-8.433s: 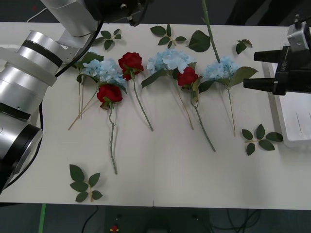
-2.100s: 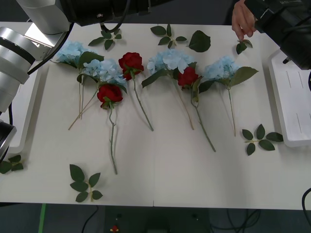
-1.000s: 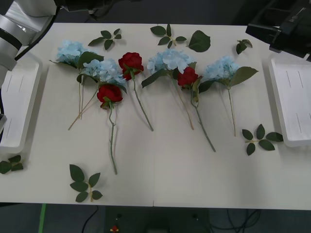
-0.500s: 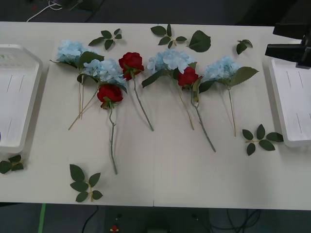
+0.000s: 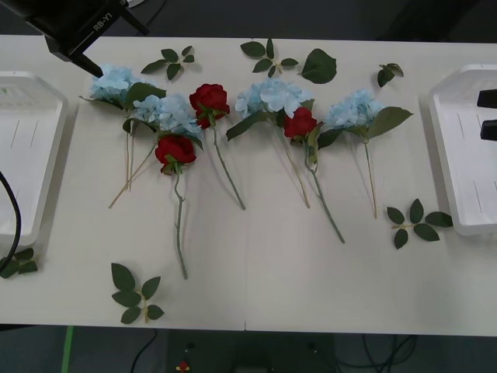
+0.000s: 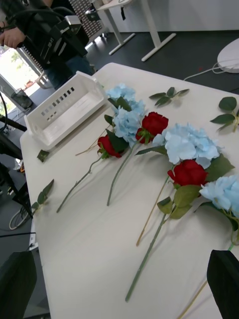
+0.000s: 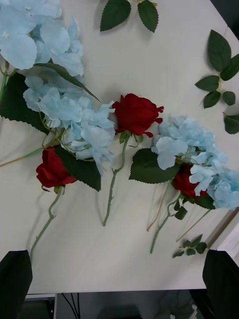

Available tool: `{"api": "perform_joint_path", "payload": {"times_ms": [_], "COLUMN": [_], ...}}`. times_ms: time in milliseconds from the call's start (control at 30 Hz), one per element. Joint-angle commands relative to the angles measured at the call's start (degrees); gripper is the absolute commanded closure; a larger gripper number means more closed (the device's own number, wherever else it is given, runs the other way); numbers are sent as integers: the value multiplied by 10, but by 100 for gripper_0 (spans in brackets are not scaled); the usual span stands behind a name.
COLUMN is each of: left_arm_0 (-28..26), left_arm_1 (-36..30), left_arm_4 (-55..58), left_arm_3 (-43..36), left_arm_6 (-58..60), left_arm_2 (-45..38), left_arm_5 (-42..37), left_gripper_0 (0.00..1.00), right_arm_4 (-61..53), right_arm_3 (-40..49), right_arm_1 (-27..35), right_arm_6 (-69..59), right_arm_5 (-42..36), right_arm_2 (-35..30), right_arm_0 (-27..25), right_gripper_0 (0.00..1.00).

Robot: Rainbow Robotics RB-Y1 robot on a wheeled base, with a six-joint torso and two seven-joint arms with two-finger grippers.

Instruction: Place the red flowers into the right box and the blue flowers into the left box. If a person shows an open palm, hand one flower to the person first, then continue sorting.

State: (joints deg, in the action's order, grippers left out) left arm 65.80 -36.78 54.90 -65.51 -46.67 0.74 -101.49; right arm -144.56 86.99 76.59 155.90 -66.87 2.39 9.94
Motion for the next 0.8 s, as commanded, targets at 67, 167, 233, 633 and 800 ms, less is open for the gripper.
{"api": "perform_joint_path", "payload": {"times_ms": [67, 167, 233, 633, 800], "left_arm_0": [-26, -52, -61, -74, -74], "left_arm_1": [-1, -1, -1, -1, -4], "left_arm_4": [-24, -30, -29, -13, -18], "left_arm_3": [-8, 6, 28, 170, 186], "left_arm_6": [35, 34, 32, 0, -37], "left_arm_2": [69, 100, 111, 120, 170], "left_arm_5": [67, 118, 148, 254, 265], "left_gripper_0": [0, 0, 0, 0, 0], "right_arm_4": [46, 119, 183, 546, 643], "right_arm_3": [53, 104, 146, 297, 267], "right_arm_1": [48, 48, 43, -47, -72], "right_arm_6": [-9, -9, -9, -409, -551], "right_arm_5": [17, 59, 91, 132, 131], "right_arm_2": [-25, -27, -27, 16, 114], "right_arm_0": [-22, -22, -22, 3, 68], "right_gripper_0": [0, 0, 0, 0, 0]}}
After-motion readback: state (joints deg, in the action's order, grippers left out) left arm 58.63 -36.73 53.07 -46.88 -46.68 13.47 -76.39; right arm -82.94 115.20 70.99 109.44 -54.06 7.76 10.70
